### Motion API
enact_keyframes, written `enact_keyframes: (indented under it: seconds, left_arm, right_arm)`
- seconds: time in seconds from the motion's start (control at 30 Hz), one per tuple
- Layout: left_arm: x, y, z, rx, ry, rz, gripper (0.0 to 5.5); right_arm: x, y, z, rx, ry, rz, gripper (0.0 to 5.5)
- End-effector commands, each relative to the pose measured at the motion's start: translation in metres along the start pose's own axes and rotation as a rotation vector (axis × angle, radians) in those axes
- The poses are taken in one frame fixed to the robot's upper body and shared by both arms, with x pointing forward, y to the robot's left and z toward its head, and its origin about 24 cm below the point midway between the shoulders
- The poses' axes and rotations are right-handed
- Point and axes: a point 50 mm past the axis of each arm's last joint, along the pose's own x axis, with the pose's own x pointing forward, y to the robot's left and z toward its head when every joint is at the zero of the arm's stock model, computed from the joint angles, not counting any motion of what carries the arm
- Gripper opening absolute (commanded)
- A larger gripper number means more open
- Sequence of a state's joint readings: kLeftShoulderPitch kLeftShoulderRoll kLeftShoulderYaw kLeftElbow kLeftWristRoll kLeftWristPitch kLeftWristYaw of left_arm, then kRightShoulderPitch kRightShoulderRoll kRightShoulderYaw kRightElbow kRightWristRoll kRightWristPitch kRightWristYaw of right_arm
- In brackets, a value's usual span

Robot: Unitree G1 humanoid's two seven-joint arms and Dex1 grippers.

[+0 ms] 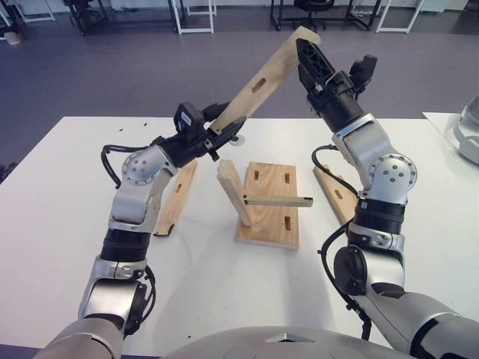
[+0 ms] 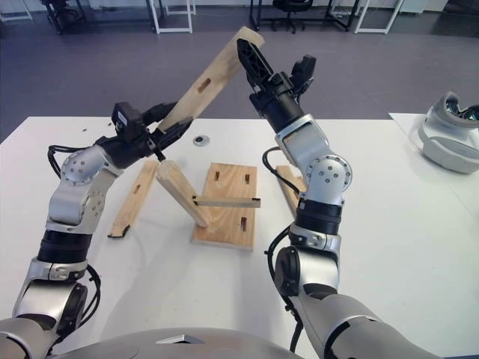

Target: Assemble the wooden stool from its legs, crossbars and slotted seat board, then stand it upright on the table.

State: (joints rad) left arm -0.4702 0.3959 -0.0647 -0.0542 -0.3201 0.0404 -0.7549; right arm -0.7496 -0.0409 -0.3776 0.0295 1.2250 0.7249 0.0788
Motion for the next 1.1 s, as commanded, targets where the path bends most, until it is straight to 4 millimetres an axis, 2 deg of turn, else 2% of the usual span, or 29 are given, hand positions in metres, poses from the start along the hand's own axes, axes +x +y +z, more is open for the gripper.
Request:
enact_keyframes:
  seconds: [0.03,0.17,0.4,0.47,0.53,0.6,0.7,0.77,0.87,0.9,1.0,1.1]
  left_arm:
    - [-0.001,-0.002,0.002,0.049,0.007,-0.046,2.07]
    - [-0.001,0.004,0.005,0.056,-0.006,-0.022,2.07]
    - [0.0,0.001,0.0,0.079,0.032,-0.061,2.07]
    - [-0.001,0.003,-0.002,0.086,0.047,-0.057,2.07]
    - [-0.002,0.006,-0.004,0.088,0.064,-0.039,2.6]
    - [-0.006,0.011,-0.01,0.065,0.1,-0.001,2.97]
    - [-0.028,0.021,-0.025,0.005,0.184,0.135,3.53]
    - [-0.046,0.012,-0.038,-0.022,0.274,0.175,3.84]
    - [-0.061,-0.022,-0.063,-0.033,0.436,0.121,4.34]
    - [-0.066,-0.037,-0.069,-0.064,0.479,0.104,4.59]
    - [-0.079,-0.07,-0.084,-0.096,0.616,0.041,4.61]
    - [-0.085,-0.079,-0.089,-0.1,0.7,0.022,4.61]
  right_arm:
    - [0.003,0.004,0.001,-0.002,0.018,0.018,3.32]
    - [-0.001,0.002,0.001,-0.013,0.026,0.003,2.51]
    - [-0.008,-0.004,0.003,-0.05,0.024,-0.034,1.1]
    - [-0.009,-0.006,0.005,-0.061,0.001,-0.05,1.01]
    - [-0.013,-0.011,0.009,-0.089,-0.036,-0.09,1.01]
    - [-0.032,-0.026,0.015,-0.205,-0.092,-0.215,1.01]
    - [-0.095,-0.044,0.014,-0.25,-0.174,-0.412,1.01]
    - [-0.132,-0.041,0.005,-0.267,-0.161,-0.493,1.01]
    - [-0.18,-0.028,-0.006,-0.162,-0.207,-0.607,1.01]
    - [-0.191,-0.024,-0.011,-0.126,-0.197,-0.637,1.01]
    - [-0.203,-0.017,-0.013,-0.117,-0.165,-0.709,1.0]
    - [-0.204,-0.015,-0.007,-0.178,-0.164,-0.768,1.0]
